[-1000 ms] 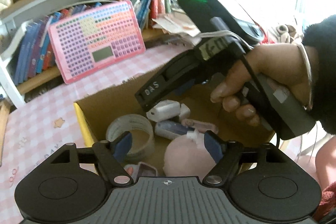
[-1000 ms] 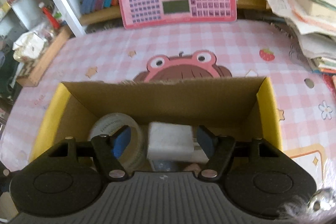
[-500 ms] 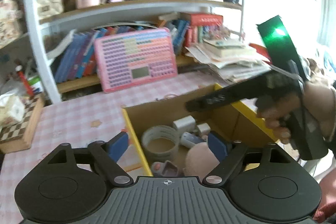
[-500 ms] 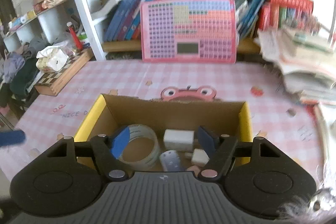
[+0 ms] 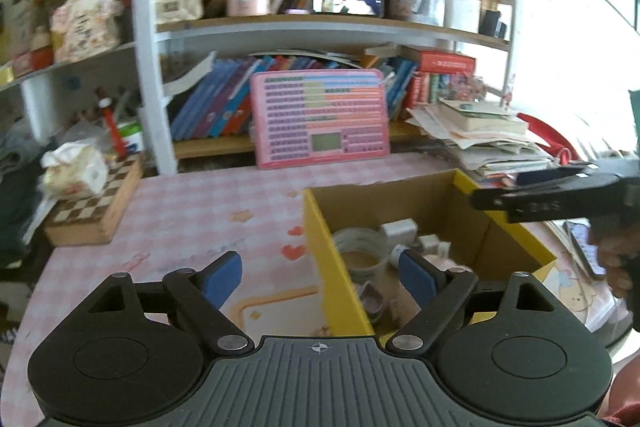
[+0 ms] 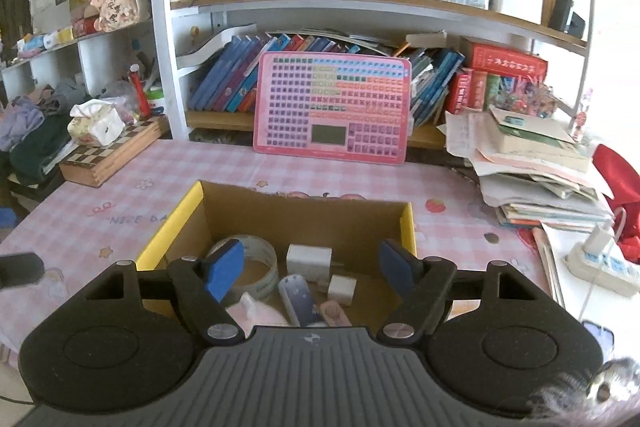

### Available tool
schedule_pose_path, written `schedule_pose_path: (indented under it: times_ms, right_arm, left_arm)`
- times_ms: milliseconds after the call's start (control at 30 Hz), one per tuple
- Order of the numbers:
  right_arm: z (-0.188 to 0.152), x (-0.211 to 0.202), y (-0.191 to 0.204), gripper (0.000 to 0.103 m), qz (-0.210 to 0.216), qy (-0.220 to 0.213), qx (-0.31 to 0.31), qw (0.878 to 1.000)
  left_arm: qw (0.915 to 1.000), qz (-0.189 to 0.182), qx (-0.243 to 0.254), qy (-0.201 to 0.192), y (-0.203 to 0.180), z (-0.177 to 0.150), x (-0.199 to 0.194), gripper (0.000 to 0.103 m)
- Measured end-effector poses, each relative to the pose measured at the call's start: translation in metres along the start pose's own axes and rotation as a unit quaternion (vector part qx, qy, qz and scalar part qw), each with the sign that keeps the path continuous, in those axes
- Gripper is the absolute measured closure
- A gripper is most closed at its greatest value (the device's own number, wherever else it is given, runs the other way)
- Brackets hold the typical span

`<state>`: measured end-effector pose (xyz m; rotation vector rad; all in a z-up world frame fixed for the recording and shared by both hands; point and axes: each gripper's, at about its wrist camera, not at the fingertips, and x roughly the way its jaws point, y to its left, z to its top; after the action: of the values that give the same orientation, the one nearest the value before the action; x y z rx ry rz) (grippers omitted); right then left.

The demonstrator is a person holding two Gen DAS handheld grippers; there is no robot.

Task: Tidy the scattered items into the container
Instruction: 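Withdraw both open grippers up and away from the yellow box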

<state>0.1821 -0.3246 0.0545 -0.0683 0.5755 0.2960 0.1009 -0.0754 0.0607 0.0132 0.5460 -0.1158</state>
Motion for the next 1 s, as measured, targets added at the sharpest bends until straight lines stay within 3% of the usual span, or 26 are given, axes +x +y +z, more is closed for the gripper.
schedule_pose_path:
  times_ms: [300,667,1000]
  right_arm:
    - [-0.028,-0.030,0.037,0.029,-0.018,0.002,0.010,1.000]
    - [-0.070,-0.058,0.091,0.028,-0.020,0.021,0.012,1.000]
    - [-0.086,-0.084,0.123,0.024,-0.026,0.019,0.005,0.999]
  left_arm:
    - [0.9987,0.036,-0.035,0.005,0.027,-0.027,-0.028,0.010]
    - [0.9975,0.054,-0.042,0.018,0.038,-0.066,-0.056,0.010]
    - [0.9972,0.054,-0.044,0.026,0.046,-0.081,-0.077,0.010]
